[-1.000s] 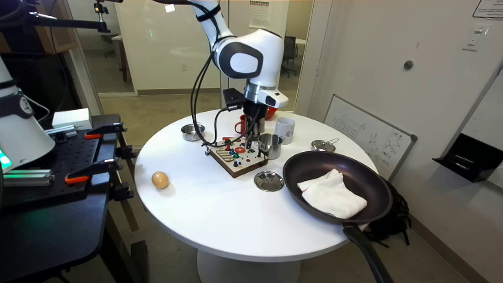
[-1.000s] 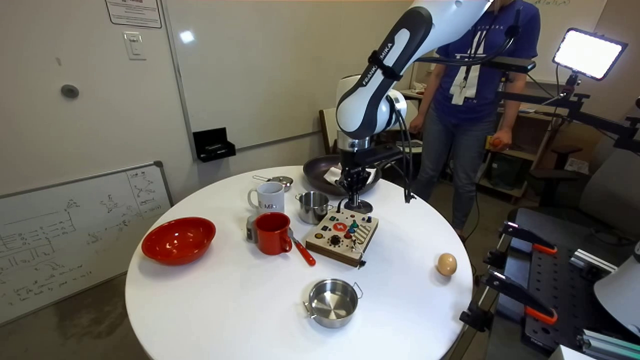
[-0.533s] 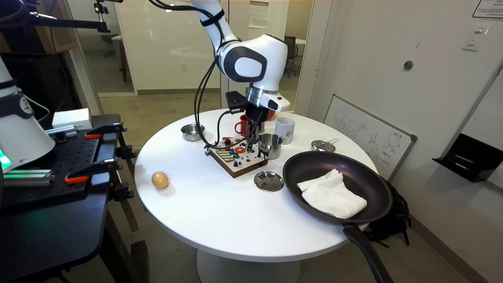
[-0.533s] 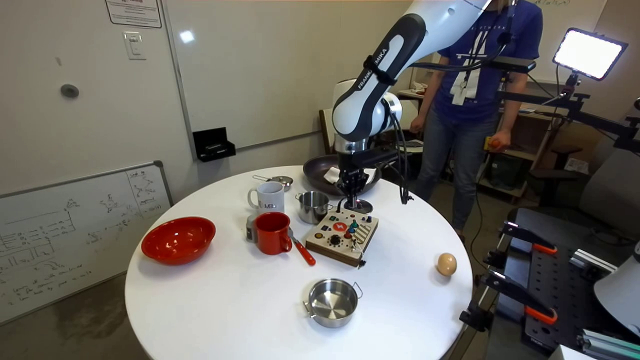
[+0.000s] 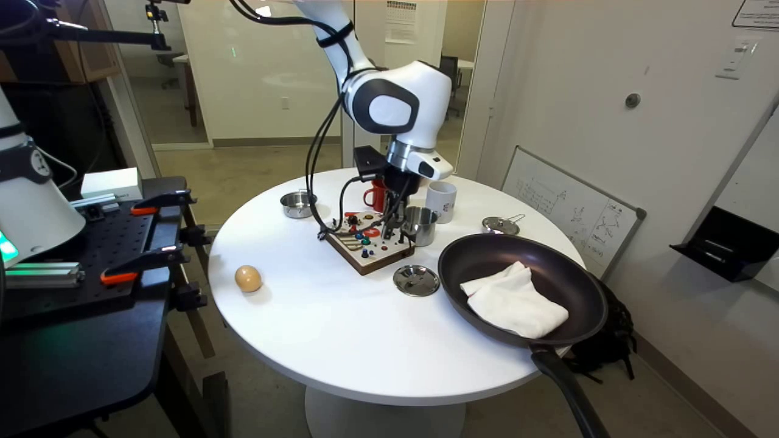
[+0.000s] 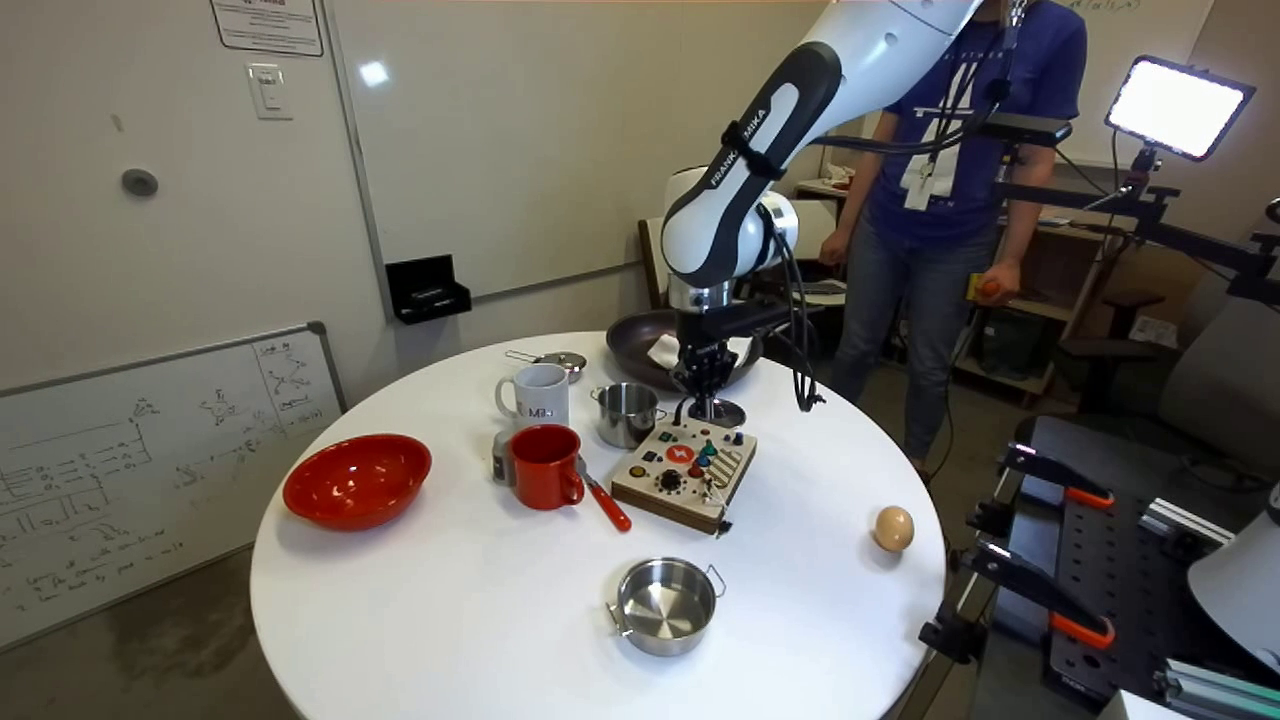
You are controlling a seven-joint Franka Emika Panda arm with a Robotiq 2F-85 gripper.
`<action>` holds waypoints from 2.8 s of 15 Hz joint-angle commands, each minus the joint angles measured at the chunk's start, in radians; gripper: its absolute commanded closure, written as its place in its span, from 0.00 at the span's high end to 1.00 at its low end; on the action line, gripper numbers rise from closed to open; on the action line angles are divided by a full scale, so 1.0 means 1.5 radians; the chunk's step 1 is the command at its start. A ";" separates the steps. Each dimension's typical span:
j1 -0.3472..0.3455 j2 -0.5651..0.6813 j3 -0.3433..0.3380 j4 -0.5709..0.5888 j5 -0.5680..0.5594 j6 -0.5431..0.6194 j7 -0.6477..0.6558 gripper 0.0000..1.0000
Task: Press a button on the control pad
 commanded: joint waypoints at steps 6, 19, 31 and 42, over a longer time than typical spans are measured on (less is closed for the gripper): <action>-0.006 0.032 0.005 0.042 0.023 -0.028 -0.016 0.01; -0.007 0.054 0.005 0.061 0.025 -0.043 -0.015 0.01; -0.010 0.087 0.009 0.105 0.027 -0.085 -0.017 0.01; -0.004 0.045 0.001 0.074 0.025 -0.105 -0.006 0.00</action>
